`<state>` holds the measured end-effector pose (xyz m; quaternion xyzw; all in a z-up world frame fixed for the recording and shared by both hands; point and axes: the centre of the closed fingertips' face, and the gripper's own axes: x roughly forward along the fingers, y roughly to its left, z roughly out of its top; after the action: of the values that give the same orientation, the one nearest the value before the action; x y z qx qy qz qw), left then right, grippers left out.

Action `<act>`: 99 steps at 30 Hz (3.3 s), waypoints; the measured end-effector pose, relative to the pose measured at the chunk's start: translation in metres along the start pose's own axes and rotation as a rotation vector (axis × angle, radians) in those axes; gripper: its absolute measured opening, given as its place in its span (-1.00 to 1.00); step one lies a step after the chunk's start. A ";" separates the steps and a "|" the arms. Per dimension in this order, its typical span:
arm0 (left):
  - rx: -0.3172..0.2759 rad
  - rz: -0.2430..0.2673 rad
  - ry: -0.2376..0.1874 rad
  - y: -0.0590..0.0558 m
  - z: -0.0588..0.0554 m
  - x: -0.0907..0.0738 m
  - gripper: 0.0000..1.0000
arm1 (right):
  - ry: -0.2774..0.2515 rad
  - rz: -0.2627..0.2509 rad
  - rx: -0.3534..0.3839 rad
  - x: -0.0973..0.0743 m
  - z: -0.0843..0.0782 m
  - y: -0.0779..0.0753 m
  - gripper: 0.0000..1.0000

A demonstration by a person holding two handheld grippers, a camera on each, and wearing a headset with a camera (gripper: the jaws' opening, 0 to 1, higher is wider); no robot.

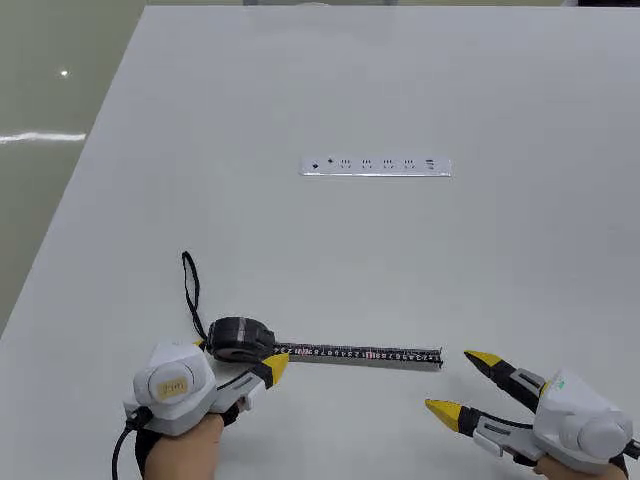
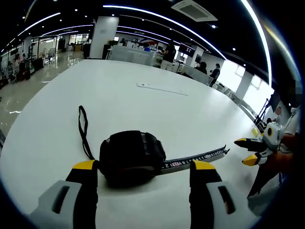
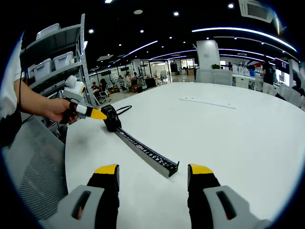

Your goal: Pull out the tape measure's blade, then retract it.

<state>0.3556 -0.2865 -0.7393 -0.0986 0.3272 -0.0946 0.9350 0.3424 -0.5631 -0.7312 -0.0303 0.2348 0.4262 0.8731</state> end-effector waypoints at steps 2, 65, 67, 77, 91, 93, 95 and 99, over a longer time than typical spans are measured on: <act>-0.002 0.001 0.002 -0.001 0.000 0.001 0.56 | 0.000 0.004 -0.002 0.001 0.000 0.000 0.16; -0.063 0.181 0.062 0.010 -0.003 0.016 0.44 | 0.056 0.087 -0.044 0.029 -0.016 -0.024 0.01; -0.075 0.185 0.059 0.010 -0.003 0.017 0.45 | 0.053 0.092 -0.042 0.029 -0.015 -0.024 0.00; -0.083 0.222 0.059 0.013 -0.003 0.020 0.44 | 0.060 0.106 -0.054 0.031 -0.017 -0.024 -0.03; -0.108 0.251 0.058 0.018 -0.003 0.023 0.42 | 0.065 0.132 -0.066 0.037 -0.019 -0.023 -0.08; -0.114 0.258 0.055 0.019 -0.003 0.023 0.40 | 0.066 0.135 -0.069 0.038 -0.018 -0.023 -0.09; -0.120 0.261 0.054 0.019 -0.004 0.023 0.40 | 0.066 0.137 -0.071 0.039 -0.018 -0.023 -0.10; -0.122 0.270 0.056 0.020 -0.004 0.025 0.40 | 0.067 0.140 -0.074 0.041 -0.018 -0.023 -0.11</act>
<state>0.3742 -0.2737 -0.7619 -0.1079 0.3687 0.0492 0.9220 0.3745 -0.5529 -0.7687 -0.0602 0.2496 0.4934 0.8310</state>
